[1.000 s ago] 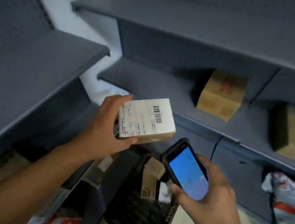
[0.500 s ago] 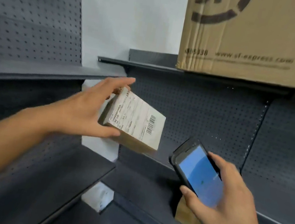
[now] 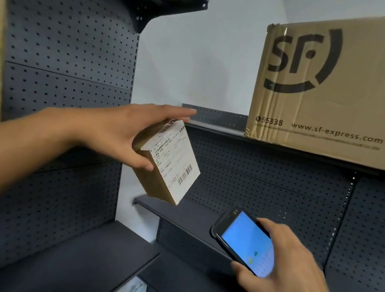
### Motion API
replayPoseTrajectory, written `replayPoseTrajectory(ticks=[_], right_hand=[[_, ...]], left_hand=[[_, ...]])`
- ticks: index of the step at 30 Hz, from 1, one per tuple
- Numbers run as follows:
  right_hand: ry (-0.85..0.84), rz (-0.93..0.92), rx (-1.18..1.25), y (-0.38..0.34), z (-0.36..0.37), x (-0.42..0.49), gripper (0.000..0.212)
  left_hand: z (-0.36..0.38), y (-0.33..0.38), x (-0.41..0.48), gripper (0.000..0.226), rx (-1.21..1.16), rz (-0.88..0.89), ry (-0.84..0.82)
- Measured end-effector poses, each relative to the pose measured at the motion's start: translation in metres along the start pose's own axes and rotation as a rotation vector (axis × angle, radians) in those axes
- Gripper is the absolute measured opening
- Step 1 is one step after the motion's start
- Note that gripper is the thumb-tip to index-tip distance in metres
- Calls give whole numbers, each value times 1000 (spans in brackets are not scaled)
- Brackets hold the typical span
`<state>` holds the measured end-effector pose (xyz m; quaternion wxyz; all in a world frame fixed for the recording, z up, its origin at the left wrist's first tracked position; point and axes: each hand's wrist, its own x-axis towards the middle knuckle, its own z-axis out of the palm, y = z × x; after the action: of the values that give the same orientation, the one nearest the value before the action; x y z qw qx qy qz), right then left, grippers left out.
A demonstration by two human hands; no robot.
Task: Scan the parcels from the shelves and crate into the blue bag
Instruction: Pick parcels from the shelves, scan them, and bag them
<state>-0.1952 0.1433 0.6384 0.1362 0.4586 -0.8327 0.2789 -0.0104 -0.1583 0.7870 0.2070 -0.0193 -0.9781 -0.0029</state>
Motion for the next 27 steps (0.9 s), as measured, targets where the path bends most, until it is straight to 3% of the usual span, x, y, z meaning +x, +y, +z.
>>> replayPoseTrajectory(ticks=[8,18,27], right_hand=[[68,-84,207,-24,17,18,78],[255,-224,479,-78,35,53,75],[75,-450,710,-92,35,51,71]], left_hand=[[-2,-12,-26,115,17,-76,58],[-3,15,-73,113,63,-279,467],[-1,96,-146,102,239,-531,641]])
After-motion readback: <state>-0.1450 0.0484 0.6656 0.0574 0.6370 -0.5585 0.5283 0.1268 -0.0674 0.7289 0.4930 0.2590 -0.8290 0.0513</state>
